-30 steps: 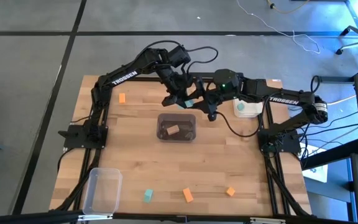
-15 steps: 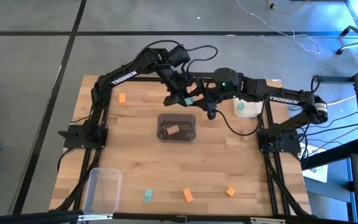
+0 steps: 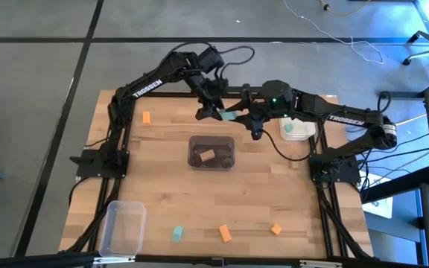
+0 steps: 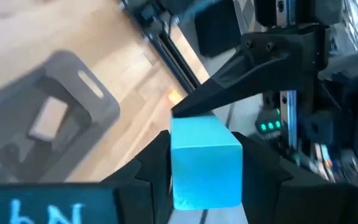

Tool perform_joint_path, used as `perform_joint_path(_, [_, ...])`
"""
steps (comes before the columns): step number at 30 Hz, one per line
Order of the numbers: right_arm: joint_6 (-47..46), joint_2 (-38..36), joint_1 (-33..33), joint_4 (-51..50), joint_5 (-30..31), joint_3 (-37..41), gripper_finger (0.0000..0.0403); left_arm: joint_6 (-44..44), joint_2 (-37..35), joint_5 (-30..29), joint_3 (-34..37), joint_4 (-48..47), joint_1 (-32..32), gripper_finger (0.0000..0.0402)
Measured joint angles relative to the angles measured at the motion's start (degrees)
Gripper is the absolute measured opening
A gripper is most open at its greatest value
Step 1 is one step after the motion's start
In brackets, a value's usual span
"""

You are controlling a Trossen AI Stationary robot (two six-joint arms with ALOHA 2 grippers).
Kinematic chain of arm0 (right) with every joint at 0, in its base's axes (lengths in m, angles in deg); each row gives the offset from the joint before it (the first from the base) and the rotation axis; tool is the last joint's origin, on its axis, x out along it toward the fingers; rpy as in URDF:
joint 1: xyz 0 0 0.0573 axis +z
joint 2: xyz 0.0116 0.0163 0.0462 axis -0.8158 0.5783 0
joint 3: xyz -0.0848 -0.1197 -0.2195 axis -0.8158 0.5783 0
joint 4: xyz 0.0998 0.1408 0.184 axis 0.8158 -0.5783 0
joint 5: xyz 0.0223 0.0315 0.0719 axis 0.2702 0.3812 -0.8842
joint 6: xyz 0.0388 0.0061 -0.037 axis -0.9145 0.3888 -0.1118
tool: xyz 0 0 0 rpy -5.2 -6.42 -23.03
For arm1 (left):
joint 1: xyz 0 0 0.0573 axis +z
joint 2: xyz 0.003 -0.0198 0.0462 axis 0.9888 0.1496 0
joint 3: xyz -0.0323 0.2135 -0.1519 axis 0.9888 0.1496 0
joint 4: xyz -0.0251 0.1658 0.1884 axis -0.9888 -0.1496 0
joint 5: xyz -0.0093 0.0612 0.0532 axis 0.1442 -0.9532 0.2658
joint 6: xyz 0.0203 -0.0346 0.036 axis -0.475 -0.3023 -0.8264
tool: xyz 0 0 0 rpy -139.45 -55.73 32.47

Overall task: Sort & place blocks by color
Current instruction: Put the top blue block into the white bin

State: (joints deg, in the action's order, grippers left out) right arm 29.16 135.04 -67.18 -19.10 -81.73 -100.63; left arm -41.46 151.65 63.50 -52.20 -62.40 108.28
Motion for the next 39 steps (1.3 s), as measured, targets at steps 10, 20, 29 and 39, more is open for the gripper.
perform_joint_path(10, [-13.03, -6.05, 0.33, -8.75, 3.88, -0.04, 0.0139, -2.77, 0.00, -8.01, 0.00, -0.09, 4.92, 0.0226])
perform_joint_path(20, [-32.73, -12.31, 0.28, -20.89, 27.74, -0.07, 0.0139, -5.53, 0.00, -11.05, 0.00, -0.12, 7.18, 0.0227])
perform_joint_path(29, [-59.88, -12.44, -3.58, -34.36, 40.07, -0.07, 0.0139, -8.94, 0.00, -10.75, 0.00, -0.12, 7.16, 0.0227])
perform_joint_path(39, [-87.05, -12.20, -16.44, -50.30, 41.48, -0.04, 0.0139, -11.95, 0.00, -10.57, 0.00, -0.12, 7.14, 0.0227])
